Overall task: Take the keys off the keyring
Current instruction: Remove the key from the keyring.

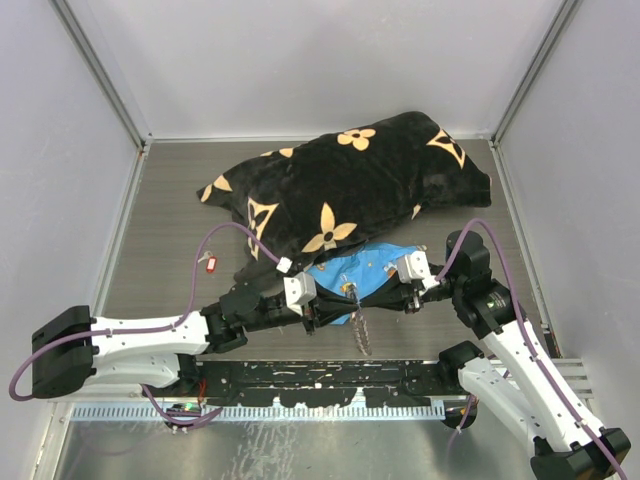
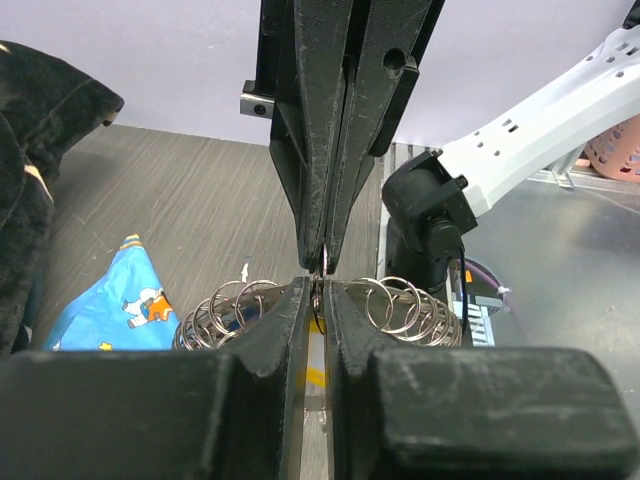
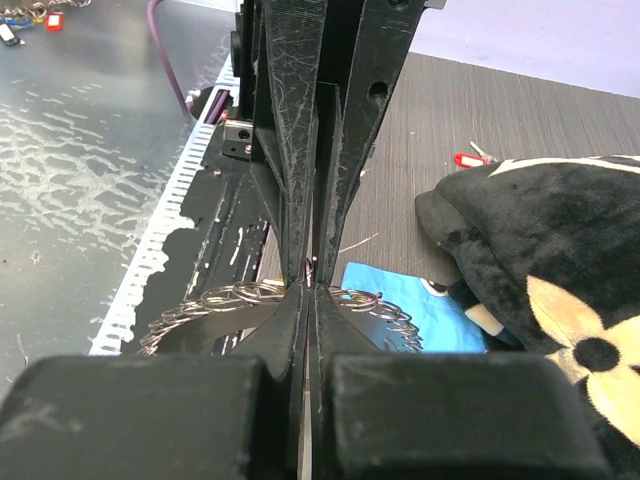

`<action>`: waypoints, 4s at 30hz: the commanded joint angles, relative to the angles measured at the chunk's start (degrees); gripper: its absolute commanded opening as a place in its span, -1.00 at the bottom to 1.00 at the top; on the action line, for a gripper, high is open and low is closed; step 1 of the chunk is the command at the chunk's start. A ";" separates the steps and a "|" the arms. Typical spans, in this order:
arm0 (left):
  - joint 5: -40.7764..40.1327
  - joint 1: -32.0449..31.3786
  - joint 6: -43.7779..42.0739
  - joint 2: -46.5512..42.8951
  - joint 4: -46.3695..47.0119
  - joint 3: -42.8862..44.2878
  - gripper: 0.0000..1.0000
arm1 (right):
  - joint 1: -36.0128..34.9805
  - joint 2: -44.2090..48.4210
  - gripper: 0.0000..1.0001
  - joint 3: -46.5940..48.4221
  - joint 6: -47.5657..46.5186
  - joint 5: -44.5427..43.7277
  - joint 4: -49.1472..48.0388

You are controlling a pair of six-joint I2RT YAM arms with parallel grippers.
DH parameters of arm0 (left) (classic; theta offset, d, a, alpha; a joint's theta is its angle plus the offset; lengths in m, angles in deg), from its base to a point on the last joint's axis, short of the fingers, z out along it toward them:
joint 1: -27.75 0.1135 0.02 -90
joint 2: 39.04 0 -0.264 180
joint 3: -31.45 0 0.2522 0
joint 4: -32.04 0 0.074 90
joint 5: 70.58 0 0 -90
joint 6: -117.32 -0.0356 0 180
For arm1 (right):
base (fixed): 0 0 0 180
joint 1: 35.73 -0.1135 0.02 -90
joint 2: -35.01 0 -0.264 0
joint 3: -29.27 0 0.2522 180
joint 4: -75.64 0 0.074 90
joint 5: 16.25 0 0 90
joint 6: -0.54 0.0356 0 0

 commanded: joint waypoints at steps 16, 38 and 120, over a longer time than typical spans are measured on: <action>-0.97 0.83 -3.25 -4.15 -19.79 9.09 -1.00 | 0.35 -1.37 -0.07 7.33 -3.79 -5.92 9.43; 11.03 10.21 -15.54 17.80 -90.42 57.08 -1.00 | 0.48 -19.37 0.55 31.24 -25.22 -15.43 45.96; 7.58 14.00 37.62 3.21 -7.29 13.04 0.30 | 14.81 -14.80 -0.99 9.43 -2.94 14.56 18.10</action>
